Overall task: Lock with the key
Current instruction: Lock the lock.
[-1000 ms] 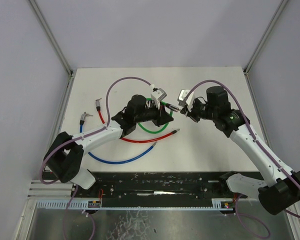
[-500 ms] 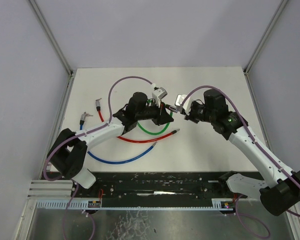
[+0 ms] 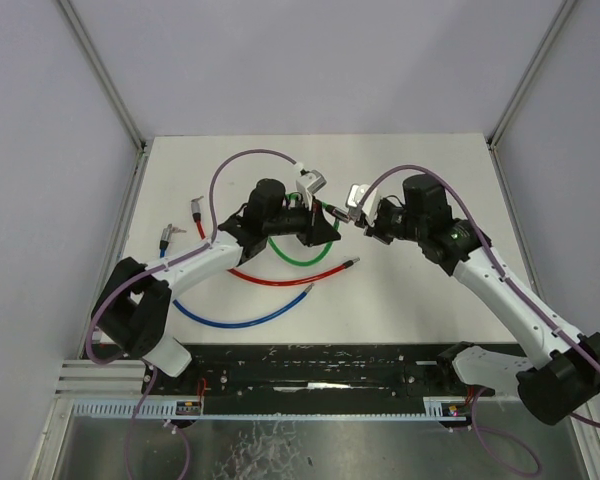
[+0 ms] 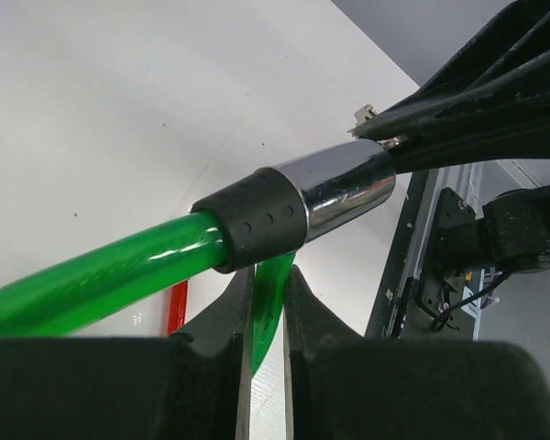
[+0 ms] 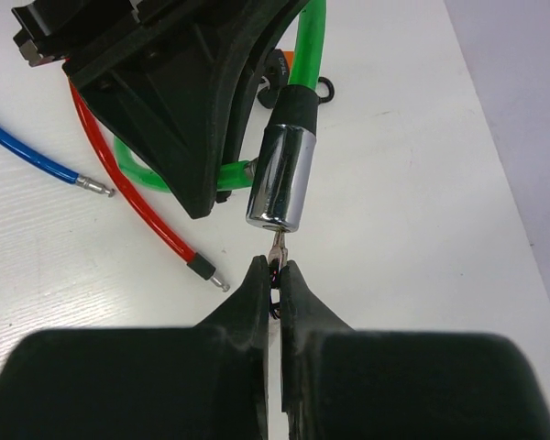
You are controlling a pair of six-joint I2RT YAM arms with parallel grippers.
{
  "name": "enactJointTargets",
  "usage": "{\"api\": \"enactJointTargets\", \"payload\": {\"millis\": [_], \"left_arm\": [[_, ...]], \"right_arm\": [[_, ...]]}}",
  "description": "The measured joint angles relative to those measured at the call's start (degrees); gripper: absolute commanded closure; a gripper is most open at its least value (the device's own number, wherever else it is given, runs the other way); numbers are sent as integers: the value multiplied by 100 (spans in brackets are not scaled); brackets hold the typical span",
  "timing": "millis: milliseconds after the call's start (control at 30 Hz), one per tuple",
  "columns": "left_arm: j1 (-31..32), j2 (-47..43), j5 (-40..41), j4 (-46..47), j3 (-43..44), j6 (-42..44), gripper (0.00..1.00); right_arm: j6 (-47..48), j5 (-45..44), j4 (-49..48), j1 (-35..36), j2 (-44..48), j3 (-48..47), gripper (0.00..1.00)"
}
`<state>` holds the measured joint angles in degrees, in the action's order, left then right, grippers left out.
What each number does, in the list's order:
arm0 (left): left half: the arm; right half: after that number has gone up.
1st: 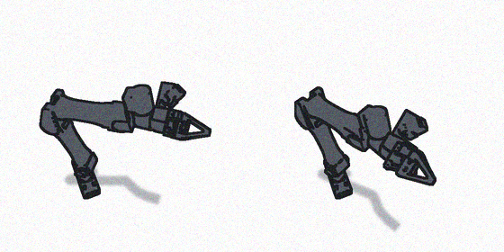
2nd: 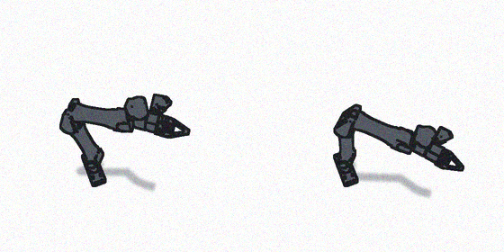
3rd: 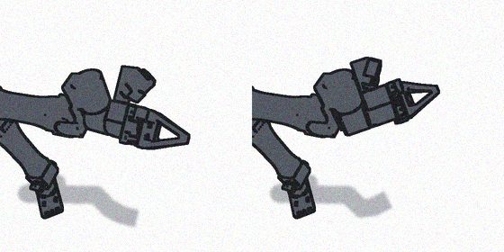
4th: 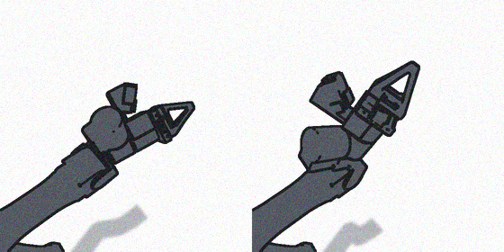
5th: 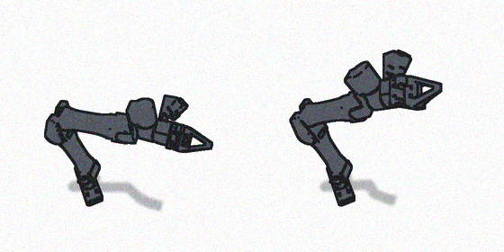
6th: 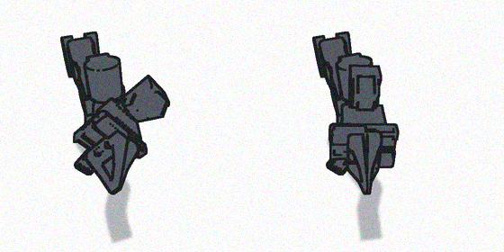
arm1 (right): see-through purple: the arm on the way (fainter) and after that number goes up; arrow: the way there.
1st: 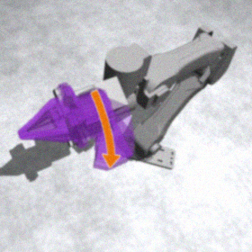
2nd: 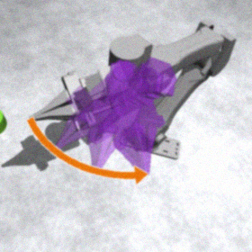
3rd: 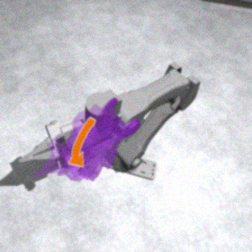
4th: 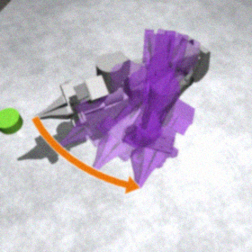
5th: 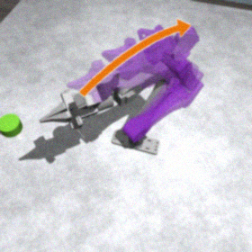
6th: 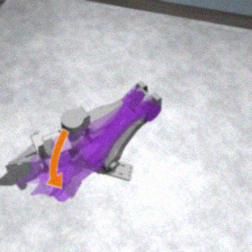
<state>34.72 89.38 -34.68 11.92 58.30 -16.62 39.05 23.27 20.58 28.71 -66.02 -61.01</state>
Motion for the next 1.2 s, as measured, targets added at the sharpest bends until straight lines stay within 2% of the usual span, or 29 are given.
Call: {"api": "enactJointTargets", "payload": {"millis": [133, 267, 500, 800, 967, 1067, 1200], "left_arm": [[-15, -22, -17, -181, 0, 98, 100], [-11, -236, 72, -363, -111, 350, 100], [92, -907, 662, -468, -533, 970, 100], [339, -1108, 1882, -664, -758, 1569, 100], [376, -1266, 2118, -584, -933, 1687, 100], [264, -1202, 1934, -595, -896, 1519, 100], [-361, -935, 1746, -695, -745, 1084, 100]], "right_arm": [[-225, 234, 103, -63, -153, -98, 100], [-640, 992, 275, -348, -463, -326, 100], [-1443, 2280, 348, -710, -925, -588, 100], [-2605, 2986, -63, -863, -1593, -597, 100], [-2776, 3040, -162, -839, -1696, -597, 100], [-2494, 2575, -144, -680, -1547, -584, 100], [-1987, 1812, 149, -450, -955, -378, 100]]}}
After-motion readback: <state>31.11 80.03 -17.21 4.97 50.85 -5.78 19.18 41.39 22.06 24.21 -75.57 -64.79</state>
